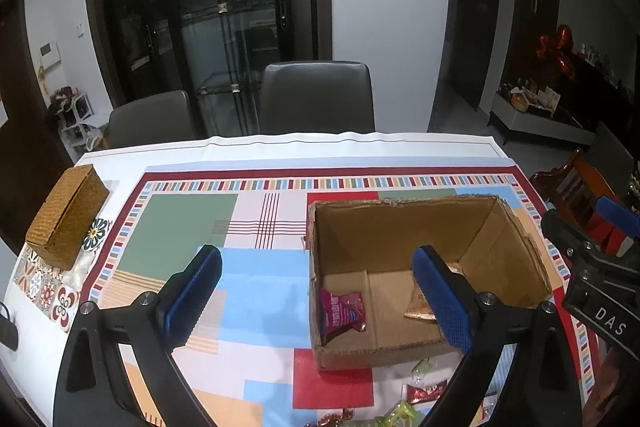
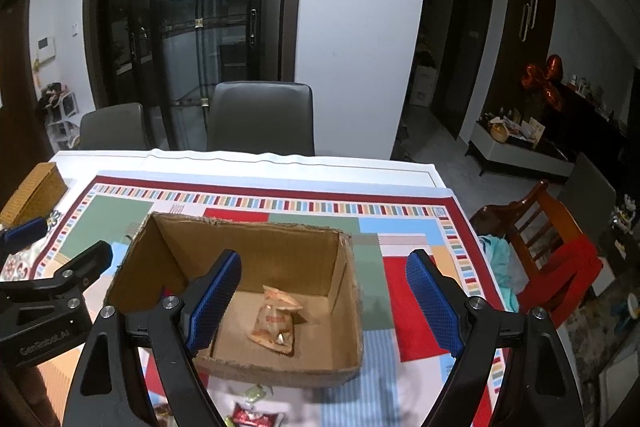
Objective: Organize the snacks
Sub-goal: 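Withdraw both open tools from the box back toward the remaining snacks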
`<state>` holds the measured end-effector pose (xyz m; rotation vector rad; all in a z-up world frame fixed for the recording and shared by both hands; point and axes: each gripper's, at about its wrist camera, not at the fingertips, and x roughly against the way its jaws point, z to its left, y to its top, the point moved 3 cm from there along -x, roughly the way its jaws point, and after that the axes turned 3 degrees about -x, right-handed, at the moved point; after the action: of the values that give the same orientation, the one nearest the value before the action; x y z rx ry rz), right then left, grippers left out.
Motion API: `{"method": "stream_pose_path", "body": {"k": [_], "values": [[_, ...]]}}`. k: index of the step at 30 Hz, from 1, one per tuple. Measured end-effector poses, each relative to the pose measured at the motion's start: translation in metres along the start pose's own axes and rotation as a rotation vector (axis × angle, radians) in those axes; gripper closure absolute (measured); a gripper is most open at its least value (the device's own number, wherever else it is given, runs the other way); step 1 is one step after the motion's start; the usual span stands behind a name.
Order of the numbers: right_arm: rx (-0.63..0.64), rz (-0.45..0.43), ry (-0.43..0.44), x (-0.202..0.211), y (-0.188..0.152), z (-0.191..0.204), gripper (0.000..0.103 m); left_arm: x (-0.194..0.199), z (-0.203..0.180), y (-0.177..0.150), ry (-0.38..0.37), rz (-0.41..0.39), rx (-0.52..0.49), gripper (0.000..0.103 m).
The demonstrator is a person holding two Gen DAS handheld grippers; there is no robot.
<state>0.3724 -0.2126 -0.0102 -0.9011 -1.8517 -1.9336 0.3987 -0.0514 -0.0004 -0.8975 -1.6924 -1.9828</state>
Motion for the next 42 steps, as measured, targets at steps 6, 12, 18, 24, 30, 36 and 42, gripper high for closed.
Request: {"method": "stream_pose_path", "body": {"k": [6, 12, 18, 24, 30, 36, 42], "values": [[-0.022, 0.028, 0.003, 0.008, -0.010, -0.006, 0.018, 0.011, -0.001, -0.007, 0.006, 0.002, -0.007, 0.006], [-0.030, 0.052, 0.016, 0.018, -0.021, -0.006, 0.018, 0.020, -0.002, -0.017, 0.020, 0.009, -0.018, 0.006], [-0.029, 0.071, 0.023, 0.027, -0.033, -0.004, 0.018, 0.029, -0.001, -0.033, 0.037, 0.026, -0.033, 0.006], [-0.020, 0.090, 0.030, 0.034, -0.048, 0.000, 0.018, 0.036, 0.003, -0.050, 0.047, 0.041, -0.033, 0.005], [-0.014, 0.111, 0.032, 0.039, -0.061, 0.004, 0.018, 0.040, 0.008, -0.068, 0.050, 0.061, -0.020, 0.005], [-0.023, 0.157, 0.048, 0.040, -0.084, 0.006, 0.018, 0.044, 0.008, -0.091, 0.044, 0.090, -0.014, 0.006], [-0.023, 0.201, 0.047, 0.040, -0.110, 0.007, 0.018, 0.043, 0.009, -0.116, 0.046, 0.130, -0.019, 0.005]]}}
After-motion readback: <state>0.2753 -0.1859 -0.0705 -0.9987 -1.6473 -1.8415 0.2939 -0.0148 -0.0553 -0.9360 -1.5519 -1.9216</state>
